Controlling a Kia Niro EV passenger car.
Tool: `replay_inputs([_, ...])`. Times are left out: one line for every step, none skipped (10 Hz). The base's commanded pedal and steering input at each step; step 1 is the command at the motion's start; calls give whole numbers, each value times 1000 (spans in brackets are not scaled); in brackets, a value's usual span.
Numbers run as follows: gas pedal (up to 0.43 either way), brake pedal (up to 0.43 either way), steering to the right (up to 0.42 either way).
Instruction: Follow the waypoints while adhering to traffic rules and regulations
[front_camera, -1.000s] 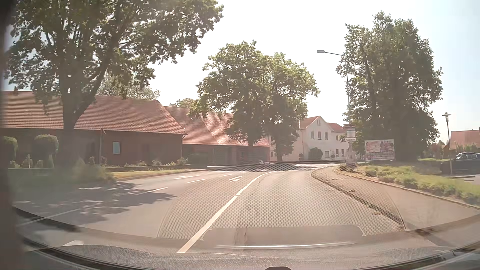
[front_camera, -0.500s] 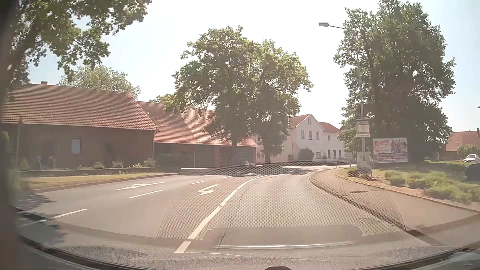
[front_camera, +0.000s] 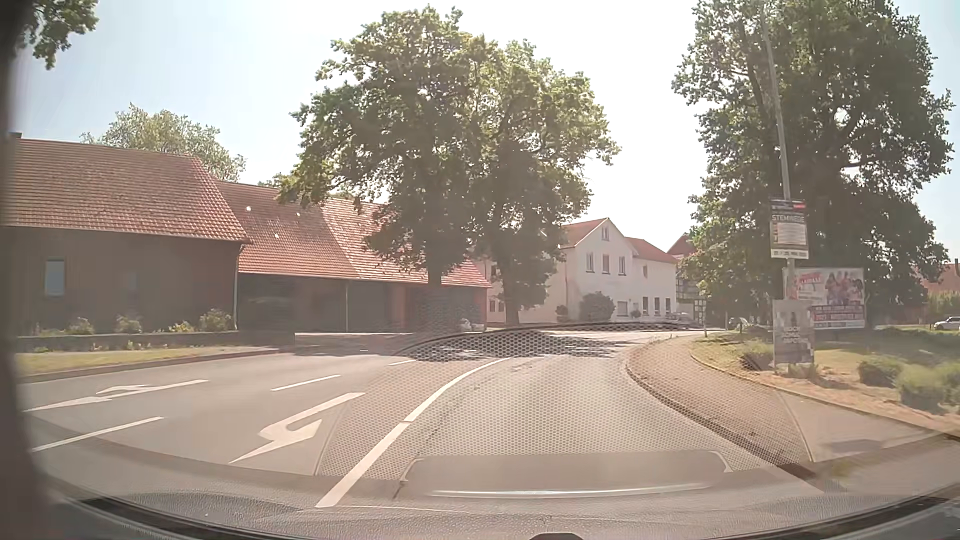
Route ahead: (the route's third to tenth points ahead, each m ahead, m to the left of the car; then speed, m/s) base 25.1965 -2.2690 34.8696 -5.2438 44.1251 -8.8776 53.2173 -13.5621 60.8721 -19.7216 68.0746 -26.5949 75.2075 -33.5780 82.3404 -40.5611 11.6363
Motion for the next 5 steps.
replay_inputs([189,0,33])
replay_inputs([169,0,34])
replay_inputs([169,0,36])
replay_inputs([169,0,41])
replay_inputs([157,0,45])
